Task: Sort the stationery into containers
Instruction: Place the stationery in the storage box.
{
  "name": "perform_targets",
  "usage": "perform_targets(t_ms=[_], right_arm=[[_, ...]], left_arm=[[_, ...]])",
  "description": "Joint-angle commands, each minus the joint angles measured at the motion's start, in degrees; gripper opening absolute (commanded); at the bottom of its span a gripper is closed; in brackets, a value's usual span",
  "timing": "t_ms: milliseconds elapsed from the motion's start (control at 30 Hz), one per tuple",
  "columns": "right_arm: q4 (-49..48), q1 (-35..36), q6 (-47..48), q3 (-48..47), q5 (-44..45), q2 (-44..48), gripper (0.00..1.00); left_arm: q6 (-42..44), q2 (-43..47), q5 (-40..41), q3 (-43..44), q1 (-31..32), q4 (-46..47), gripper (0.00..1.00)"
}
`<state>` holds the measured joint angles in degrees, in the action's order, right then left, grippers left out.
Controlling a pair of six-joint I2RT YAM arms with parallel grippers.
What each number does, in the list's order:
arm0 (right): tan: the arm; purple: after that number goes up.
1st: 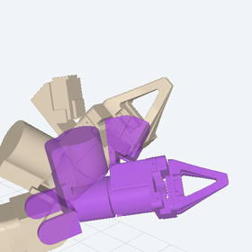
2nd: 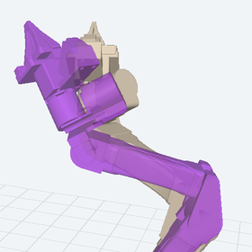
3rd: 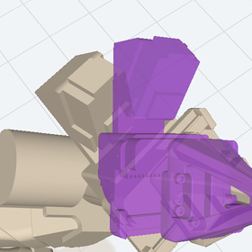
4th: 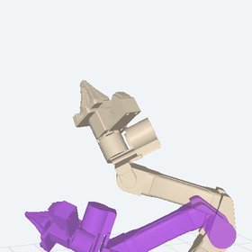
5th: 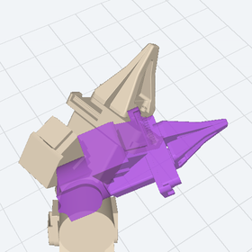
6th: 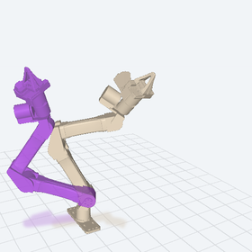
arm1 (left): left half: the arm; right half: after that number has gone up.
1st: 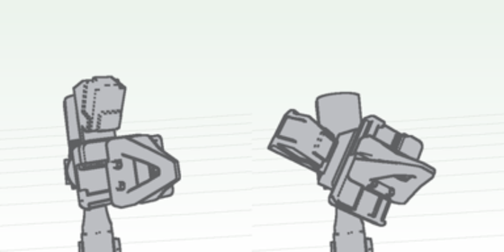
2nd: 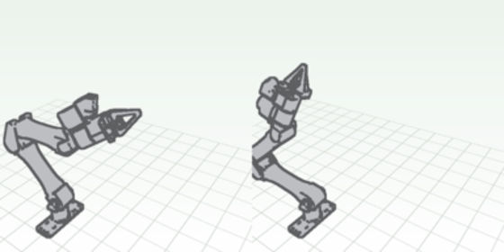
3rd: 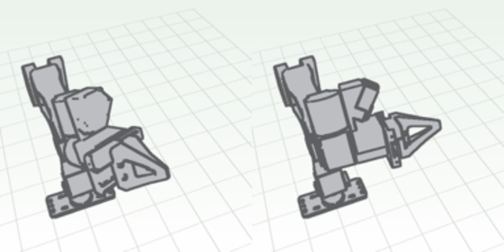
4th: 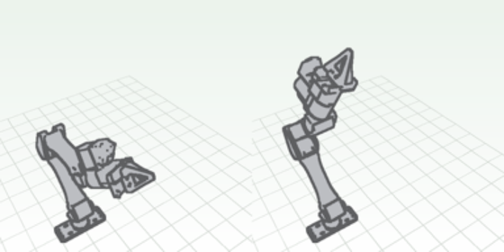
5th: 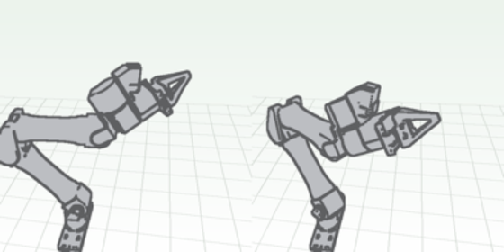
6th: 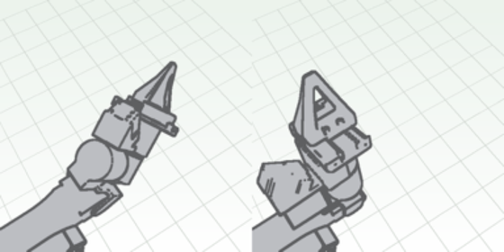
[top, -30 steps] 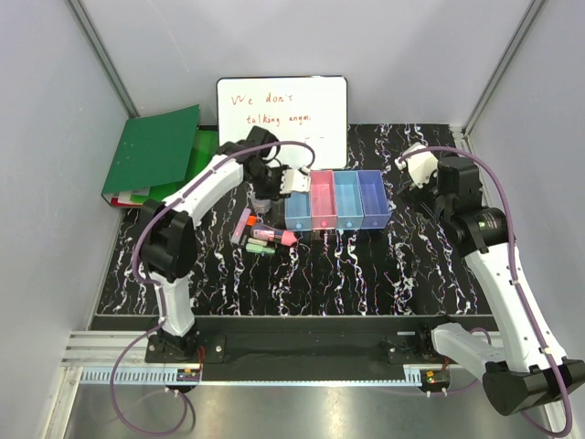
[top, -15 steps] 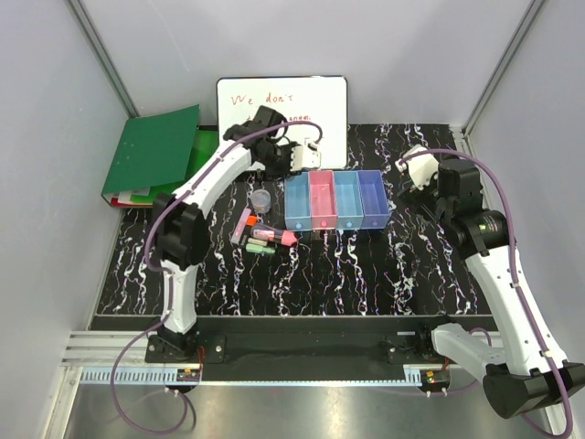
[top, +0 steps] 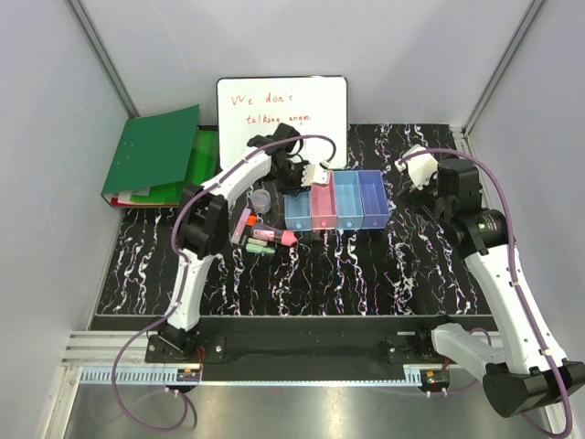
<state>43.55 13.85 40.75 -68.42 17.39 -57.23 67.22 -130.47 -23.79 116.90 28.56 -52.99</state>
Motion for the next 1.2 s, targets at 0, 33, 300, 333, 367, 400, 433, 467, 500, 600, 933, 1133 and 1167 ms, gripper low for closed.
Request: perform_targets(t_ms=[0,33,300,333,367,400,433,467,500,600,933,1133,1167], right_arm=[[-1.54,0.13,-0.15,-0.48,0.72,-0.07,0.99],[-1.63,0.22,-0.15,-0.4,0.54,-0.16,0.99],[-1.54,0.13,-0.15,-0.31,0.54,0.19,0.99],[-1.54,0.13,-0.15,-0.31,0.72,0.28,0.99],[-1.63,0.13,-0.06,-0.22,0.81,0.45,0.99],[-1.54,0.13,-0.06,-0.13,0.81,0.37,0.99],[-1.63,0.13,-0.06,-0.13,0.81,0.54,0.99],[-1.63,0.13,-0.23,-0.13,0.81,0.54,0.99],[-1.54,0.13,-0.23,-0.13,0.72,0.54,0.99],[-1.54,0.13,-0.32,-0.13,0.63,0.63,0.99],[-1.45,0.04,-0.67,-0.31,0.37,1.07,0.99],[-0.93,0.04,-1.02,-1.27,0.02,1.33,0.99],[-0.84,0.04,-1.11,-1.27,-0.07,1.33,0.99]], left_arm=[[0.46,-1.0,-1.08,3.51,1.15,0.96,0.09],[0.19,-1.27,-1.08,3.6,1.41,1.05,0.1],[-0.07,-2.94,0.23,4.47,1.85,1.4,0.39],[0.01,-2.86,0.32,4.48,1.85,1.4,0.45],[0.1,-2.94,0.5,4.48,1.85,1.49,0.5],[0.02,-2.94,0.41,4.56,1.85,1.58,0.63],[0.1,-2.94,0.59,4.56,1.85,1.58,0.68],[-0.07,-2.94,0.85,4.48,1.85,1.75,0.7],[0.1,-2.94,1.03,4.48,1.85,1.84,0.7],[0.1,-3.21,2.25,4.48,1.94,2.72,0.71],[-3.58,0.57,5.59,2.46,2.12,9.82,0.73],[-4.2,2.32,9.98,-2.28,3.08,15.27,0.73],[-4.46,2.5,10.25,-3.16,3.08,15.72,0.73]])
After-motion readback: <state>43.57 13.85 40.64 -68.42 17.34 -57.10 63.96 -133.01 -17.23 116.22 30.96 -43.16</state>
